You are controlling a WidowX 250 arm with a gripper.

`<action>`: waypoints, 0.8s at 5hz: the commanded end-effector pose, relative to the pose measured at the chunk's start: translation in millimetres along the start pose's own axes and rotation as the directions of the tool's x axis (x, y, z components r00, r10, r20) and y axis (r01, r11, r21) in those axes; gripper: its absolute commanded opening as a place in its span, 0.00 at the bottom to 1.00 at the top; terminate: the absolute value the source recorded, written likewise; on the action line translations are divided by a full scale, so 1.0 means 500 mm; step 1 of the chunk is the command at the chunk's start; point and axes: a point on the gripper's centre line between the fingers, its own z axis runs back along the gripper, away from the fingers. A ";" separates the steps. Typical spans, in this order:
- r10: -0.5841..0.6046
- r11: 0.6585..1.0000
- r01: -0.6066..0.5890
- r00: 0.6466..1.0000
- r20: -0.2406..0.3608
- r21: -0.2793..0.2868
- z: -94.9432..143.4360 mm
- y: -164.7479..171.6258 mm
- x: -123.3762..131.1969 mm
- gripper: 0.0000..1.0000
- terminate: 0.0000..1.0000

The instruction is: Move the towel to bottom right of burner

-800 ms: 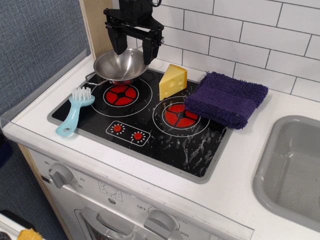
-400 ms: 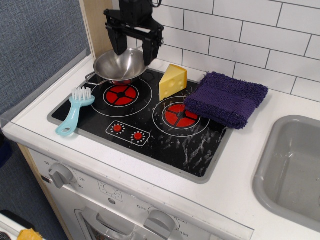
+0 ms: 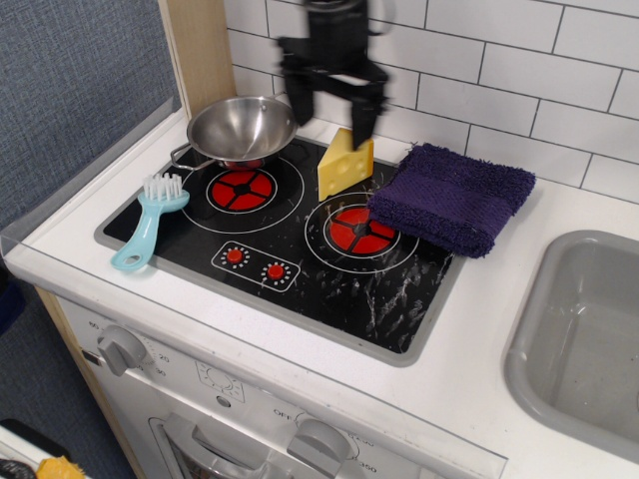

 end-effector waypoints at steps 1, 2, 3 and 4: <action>-0.154 0.988 0.154 0.988 0.029 -0.010 0.020 -0.132 0.063 1.00 0.00; -0.131 0.991 0.129 0.990 -0.055 -0.043 -0.051 -0.145 0.072 1.00 0.00; -0.106 0.994 0.103 0.986 -0.125 -0.030 -0.104 -0.131 0.058 1.00 0.00; -0.132 0.991 0.132 0.974 -0.184 -0.010 -0.135 -0.128 0.035 1.00 0.00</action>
